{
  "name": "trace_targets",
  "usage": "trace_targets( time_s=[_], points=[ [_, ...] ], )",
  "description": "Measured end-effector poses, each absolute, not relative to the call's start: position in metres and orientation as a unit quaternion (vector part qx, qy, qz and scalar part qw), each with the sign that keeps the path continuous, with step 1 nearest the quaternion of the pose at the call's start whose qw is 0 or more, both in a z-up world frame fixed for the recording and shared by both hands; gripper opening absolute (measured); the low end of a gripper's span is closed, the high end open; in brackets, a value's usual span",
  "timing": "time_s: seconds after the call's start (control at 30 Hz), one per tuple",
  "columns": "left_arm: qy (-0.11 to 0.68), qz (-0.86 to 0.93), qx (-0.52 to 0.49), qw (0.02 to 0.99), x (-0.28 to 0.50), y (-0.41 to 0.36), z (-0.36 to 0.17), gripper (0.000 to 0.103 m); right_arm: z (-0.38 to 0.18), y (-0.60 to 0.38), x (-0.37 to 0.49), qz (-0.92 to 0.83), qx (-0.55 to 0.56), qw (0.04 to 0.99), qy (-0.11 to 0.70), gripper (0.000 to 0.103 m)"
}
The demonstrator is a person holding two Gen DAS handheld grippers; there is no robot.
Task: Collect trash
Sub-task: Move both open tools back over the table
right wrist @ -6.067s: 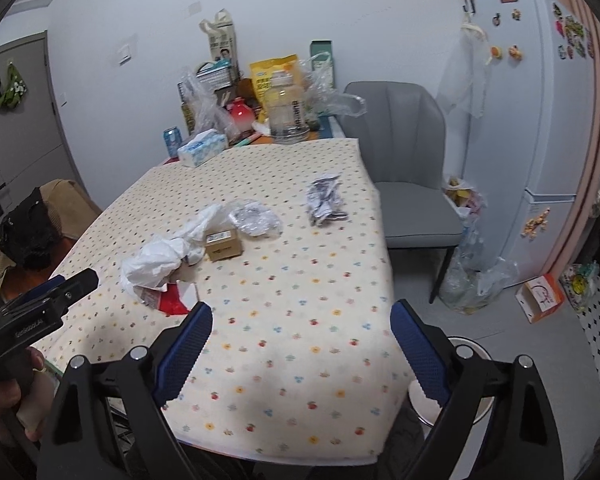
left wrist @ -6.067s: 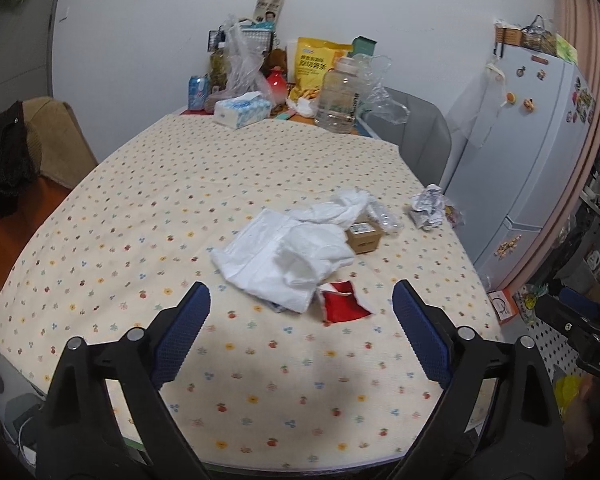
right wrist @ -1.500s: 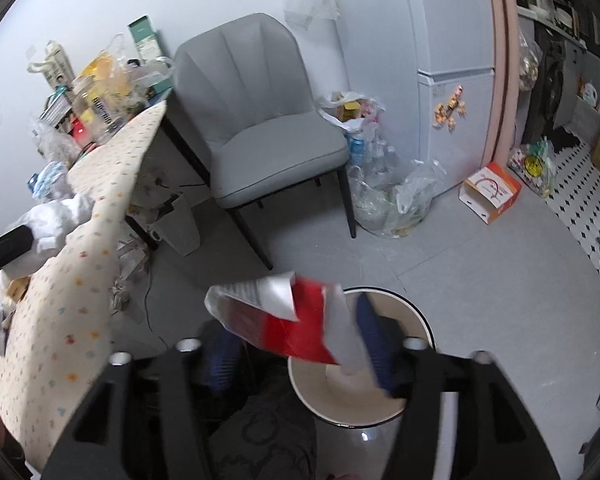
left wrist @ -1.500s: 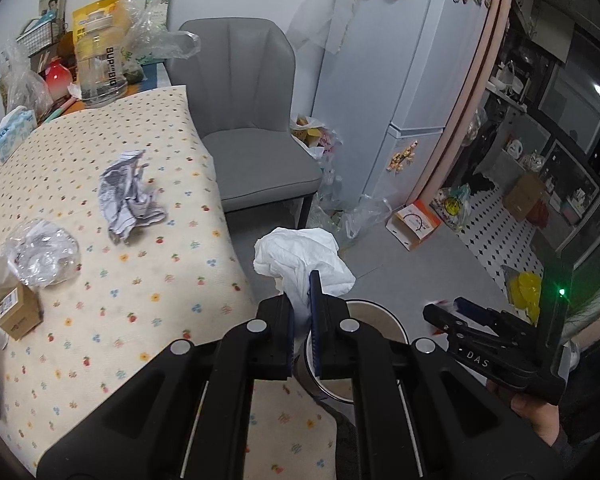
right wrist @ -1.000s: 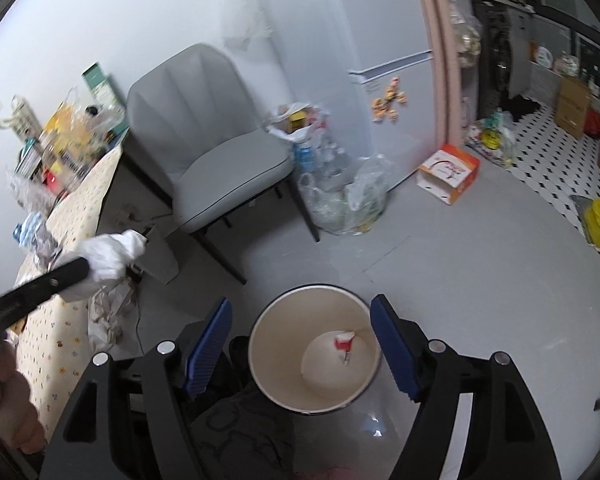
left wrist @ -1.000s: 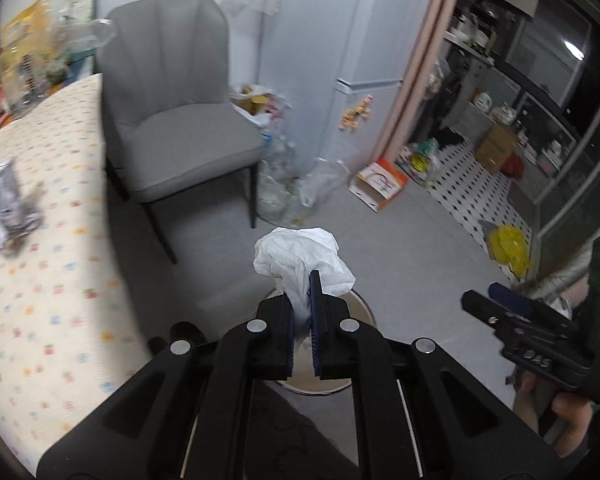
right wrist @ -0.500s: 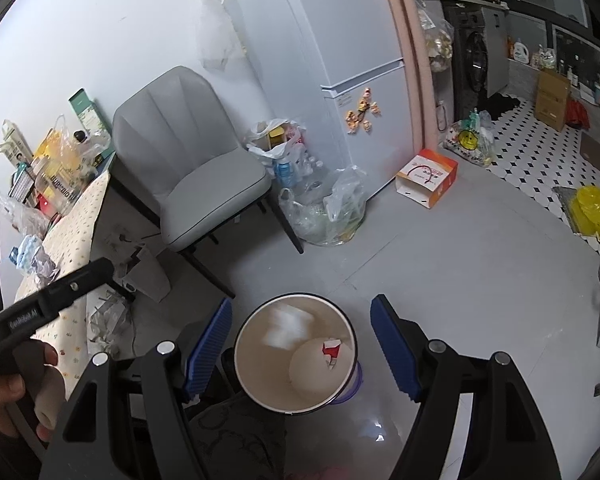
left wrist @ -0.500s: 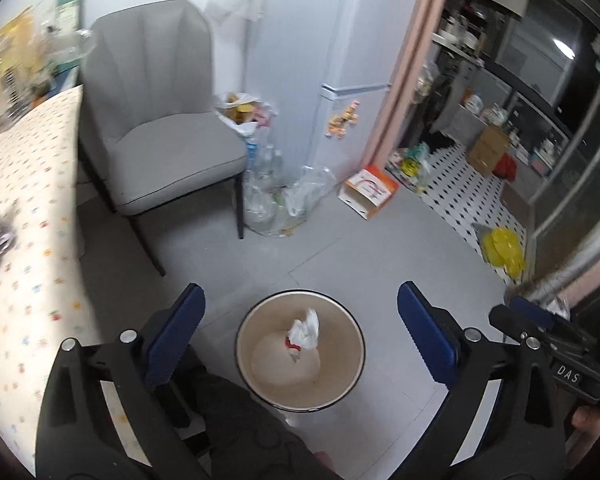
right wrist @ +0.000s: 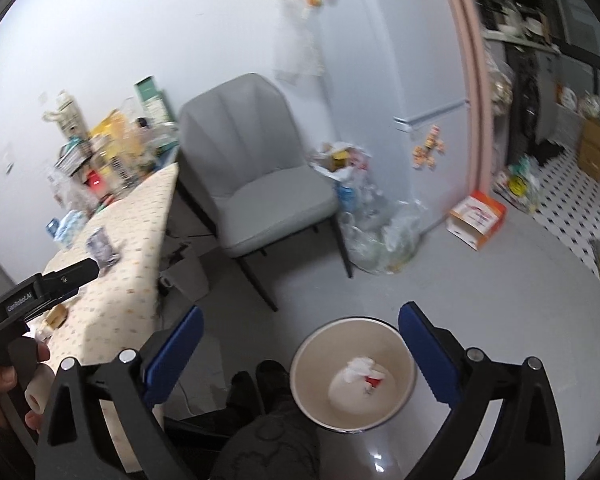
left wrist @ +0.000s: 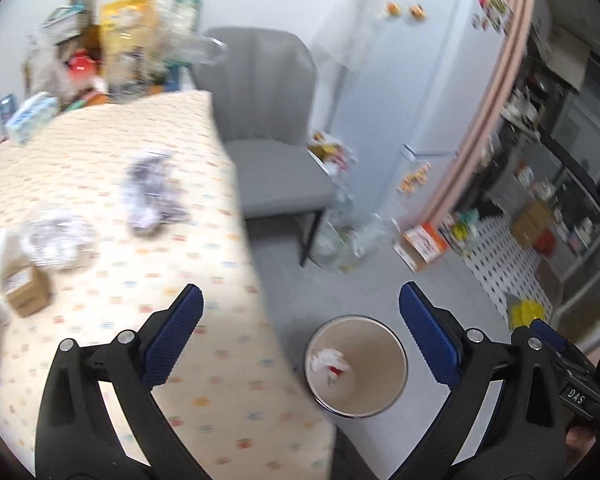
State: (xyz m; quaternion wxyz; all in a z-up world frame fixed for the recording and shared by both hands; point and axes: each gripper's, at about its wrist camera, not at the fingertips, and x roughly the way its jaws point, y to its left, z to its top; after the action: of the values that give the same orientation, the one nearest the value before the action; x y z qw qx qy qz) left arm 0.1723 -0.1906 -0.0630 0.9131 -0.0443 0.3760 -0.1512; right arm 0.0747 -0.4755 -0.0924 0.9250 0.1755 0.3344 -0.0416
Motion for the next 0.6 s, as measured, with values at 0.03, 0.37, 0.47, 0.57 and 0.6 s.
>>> trace_targets(
  time_s=[0.03,0.37,0.47,0.57,0.6],
  points=[
    [0.371,-0.144,-0.049,0.916,0.169,-0.18,-0.06,0.097,-0.09,-0.469,0.075,-0.044,0.169,0.927,0.332,0.096],
    [0.33,-0.079,-0.1,0.936,0.146,-0.091,-0.042,0.097,-0.06,-0.388,0.086,-0.011,0.139,0.94,0.313,0.096],
    [0.321,-0.077,-0.117,0.937,0.138,-0.065,-0.041,0.097,-0.055,-0.368,0.085,0.015,0.134,0.943,0.305,0.096],
    [0.314,-0.07,-0.13,0.938,0.13,-0.039,-0.043,0.097,-0.05,-0.35,0.085,0.033,0.129,0.944,0.302,0.096],
    [0.314,-0.069,-0.133,0.938,0.128,-0.034,-0.043,0.097,-0.048,-0.343,0.084,0.038,0.126,0.945,0.301,0.096]
  ],
)
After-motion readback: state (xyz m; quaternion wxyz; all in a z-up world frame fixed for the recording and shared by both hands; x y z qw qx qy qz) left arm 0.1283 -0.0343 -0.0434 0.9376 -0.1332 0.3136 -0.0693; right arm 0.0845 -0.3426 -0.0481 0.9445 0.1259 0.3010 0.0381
